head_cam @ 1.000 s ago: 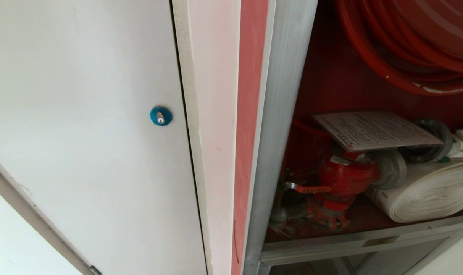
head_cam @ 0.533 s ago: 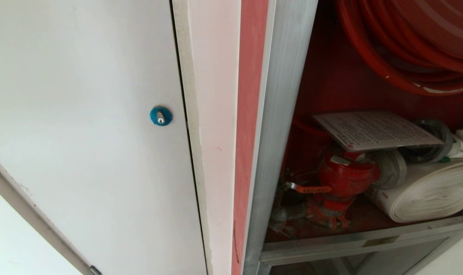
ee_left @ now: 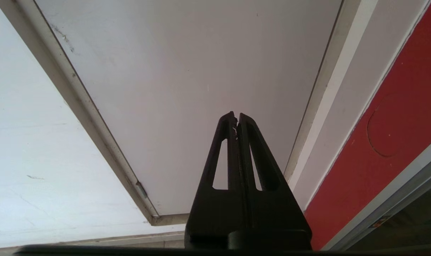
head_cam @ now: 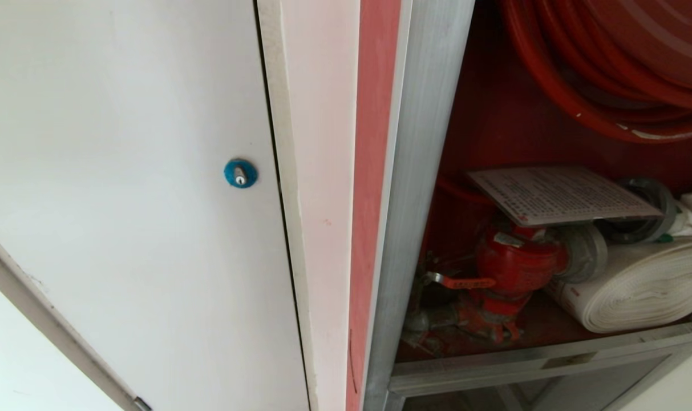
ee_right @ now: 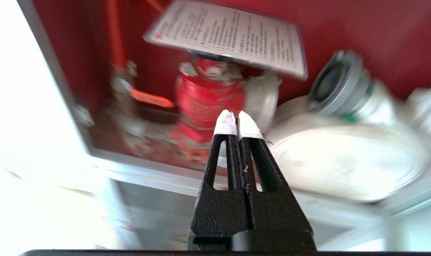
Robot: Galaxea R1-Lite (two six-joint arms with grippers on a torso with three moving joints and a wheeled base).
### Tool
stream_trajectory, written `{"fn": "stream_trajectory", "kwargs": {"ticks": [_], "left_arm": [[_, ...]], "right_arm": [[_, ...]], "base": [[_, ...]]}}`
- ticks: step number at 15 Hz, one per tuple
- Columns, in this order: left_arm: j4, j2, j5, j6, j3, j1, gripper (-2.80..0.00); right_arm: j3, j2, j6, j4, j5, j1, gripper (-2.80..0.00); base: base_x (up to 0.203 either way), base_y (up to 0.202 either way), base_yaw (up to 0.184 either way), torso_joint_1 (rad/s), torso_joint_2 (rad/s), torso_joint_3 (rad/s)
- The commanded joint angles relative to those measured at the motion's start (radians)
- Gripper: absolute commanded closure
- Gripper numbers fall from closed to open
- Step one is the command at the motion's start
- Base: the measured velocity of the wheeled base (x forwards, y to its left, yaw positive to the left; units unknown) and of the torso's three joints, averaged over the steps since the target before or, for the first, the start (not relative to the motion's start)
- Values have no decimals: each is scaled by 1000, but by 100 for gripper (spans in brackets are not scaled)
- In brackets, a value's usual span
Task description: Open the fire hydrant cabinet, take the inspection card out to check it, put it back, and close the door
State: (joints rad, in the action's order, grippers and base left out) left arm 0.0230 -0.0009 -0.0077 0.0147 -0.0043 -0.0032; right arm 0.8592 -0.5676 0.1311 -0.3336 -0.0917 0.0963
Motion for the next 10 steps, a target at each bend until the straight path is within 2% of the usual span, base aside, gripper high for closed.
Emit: {"fn": "stream_trajectory", "kwargs": {"ticks": [1, 4, 7, 10], "left_arm": [[0, -1, 0, -1, 0, 0, 0], [0, -1, 0, -1, 0, 0, 0], [0, -1, 0, -1, 0, 0, 0], [0, -1, 0, -1, 0, 0, 0]], "right_arm": [[-20, 75, -46, -3, 2, -15, 0], [-81, 188, -69, -3, 21, -98, 0], [-218, 320, -75, 1, 25, -114, 0], [-372, 445, -142, 8, 21, -105, 0]], "base": [[0, 0, 0, 0, 0, 0], [0, 0, 0, 0, 0, 0], [0, 0, 0, 0, 0, 0], [0, 0, 0, 0, 0, 0]]}}
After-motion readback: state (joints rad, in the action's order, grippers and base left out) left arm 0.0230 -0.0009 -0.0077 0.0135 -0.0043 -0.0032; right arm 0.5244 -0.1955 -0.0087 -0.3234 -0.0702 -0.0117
